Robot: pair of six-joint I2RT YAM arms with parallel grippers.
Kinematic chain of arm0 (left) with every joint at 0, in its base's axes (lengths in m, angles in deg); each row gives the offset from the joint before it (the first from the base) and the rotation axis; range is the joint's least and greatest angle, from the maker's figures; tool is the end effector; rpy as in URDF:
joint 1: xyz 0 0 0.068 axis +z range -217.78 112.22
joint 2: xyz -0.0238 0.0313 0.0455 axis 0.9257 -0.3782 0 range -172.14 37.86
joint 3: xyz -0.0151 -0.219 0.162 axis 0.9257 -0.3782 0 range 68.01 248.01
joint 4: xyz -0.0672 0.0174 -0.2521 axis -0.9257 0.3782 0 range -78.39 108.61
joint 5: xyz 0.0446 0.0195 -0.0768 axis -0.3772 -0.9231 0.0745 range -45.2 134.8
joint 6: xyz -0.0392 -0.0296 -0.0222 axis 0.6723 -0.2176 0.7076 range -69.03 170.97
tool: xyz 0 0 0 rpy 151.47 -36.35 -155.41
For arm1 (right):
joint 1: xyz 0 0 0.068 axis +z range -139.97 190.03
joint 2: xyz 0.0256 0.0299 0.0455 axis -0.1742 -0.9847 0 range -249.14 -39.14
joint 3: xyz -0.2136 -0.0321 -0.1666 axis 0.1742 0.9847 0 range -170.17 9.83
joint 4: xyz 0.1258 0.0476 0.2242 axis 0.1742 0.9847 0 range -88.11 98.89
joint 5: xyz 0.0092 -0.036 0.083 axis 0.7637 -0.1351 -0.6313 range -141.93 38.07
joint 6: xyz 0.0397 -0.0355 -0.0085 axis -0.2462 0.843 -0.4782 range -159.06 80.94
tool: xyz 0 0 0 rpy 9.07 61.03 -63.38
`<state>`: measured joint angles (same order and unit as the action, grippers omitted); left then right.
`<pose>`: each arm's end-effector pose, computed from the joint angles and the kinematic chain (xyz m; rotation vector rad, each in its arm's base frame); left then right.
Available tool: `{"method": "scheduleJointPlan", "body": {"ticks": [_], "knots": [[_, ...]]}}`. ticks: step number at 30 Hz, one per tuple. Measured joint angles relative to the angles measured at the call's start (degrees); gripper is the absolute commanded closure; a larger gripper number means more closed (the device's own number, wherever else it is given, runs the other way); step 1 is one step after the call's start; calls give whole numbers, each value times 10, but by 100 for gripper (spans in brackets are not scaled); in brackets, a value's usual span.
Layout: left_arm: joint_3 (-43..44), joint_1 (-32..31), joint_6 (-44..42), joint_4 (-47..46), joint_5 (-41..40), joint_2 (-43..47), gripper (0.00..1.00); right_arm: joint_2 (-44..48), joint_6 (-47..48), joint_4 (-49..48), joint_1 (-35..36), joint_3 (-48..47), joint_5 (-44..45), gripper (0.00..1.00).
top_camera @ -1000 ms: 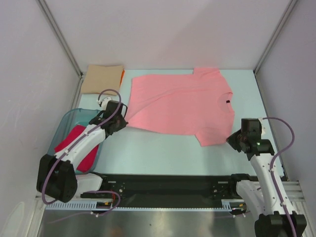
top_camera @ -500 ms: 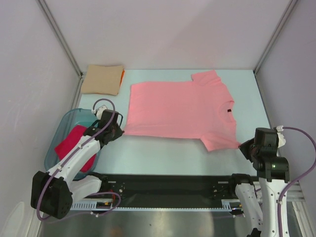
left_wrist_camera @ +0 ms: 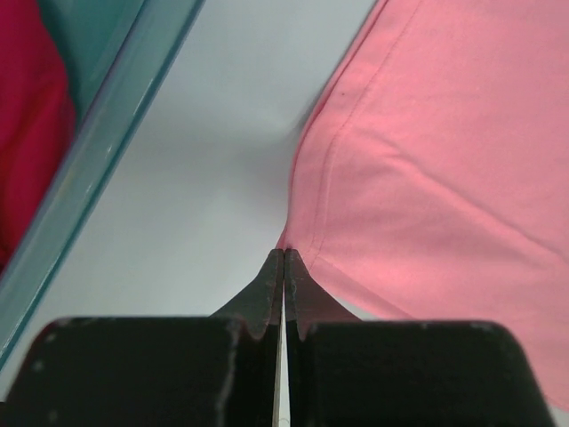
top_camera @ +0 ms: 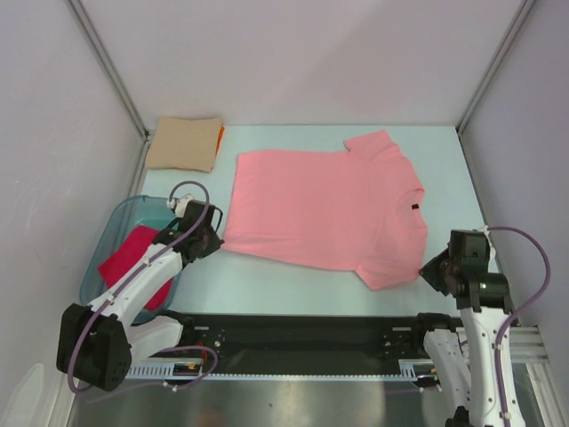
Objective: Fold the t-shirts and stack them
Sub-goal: Flatten the tshirt out, then fold the tshirt
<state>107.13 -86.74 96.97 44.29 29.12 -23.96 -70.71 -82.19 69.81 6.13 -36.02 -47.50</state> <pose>0.1980 -0.0580 0.2179 -0.6854 2.3938 -0.1272 0.0824 -0.0083 0.2820 1.0319 2.2912 0.1854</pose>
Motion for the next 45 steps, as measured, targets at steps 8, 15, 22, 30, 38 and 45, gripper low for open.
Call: {"method": "scheduleJointPlan", "body": {"ticks": [8,15,22,30,38,45], "knots": [[5,0,-2,-7,-1,-47,100,-106,54,-102,0,21,-34,100],[43,0,-10,-18,-2,-103,100,-201,79,-193,0,0,-67,100],[103,0,-20,-30,-8,-149,100,-297,103,-254,0,-87,-73,99],[153,5,-21,-37,-20,-210,100,-415,141,-320,0,-151,-97,98],[199,17,-21,-39,-23,-264,100,-482,163,-356,0,-221,-108,99],[224,21,-21,-41,-26,-307,100,-536,179,-384,0,-254,-134,99]]}}
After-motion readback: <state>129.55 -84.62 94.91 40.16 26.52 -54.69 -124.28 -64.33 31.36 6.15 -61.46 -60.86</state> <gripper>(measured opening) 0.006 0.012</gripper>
